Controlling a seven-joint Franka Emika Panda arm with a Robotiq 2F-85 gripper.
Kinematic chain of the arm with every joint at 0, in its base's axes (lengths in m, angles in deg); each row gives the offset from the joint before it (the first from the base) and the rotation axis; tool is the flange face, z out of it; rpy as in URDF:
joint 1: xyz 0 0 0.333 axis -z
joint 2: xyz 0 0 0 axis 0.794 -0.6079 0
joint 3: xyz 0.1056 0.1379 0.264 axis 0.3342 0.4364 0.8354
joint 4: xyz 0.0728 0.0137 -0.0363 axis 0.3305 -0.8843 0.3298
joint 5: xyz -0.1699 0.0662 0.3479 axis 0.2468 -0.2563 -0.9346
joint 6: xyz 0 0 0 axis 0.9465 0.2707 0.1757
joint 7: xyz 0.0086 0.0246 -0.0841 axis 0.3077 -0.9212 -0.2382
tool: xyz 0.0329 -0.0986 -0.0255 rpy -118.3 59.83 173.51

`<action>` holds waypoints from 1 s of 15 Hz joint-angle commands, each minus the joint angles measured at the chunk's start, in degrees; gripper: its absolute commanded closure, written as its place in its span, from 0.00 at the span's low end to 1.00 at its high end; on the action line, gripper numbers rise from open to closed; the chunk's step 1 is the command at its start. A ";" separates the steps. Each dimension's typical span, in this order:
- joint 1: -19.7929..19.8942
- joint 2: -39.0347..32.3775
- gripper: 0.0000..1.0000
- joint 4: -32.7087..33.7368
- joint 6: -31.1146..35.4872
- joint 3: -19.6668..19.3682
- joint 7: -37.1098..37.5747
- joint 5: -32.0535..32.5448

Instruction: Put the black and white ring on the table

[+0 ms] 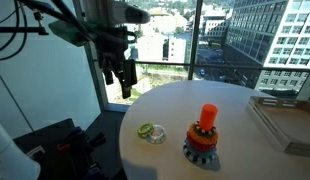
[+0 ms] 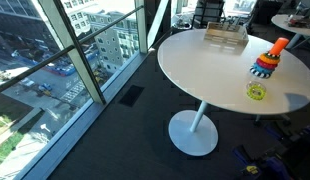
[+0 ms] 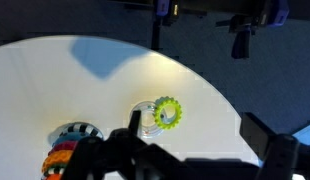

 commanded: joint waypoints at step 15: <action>3.73 -25.11 0.00 19.42 9.83 2.36 18.98 -5.18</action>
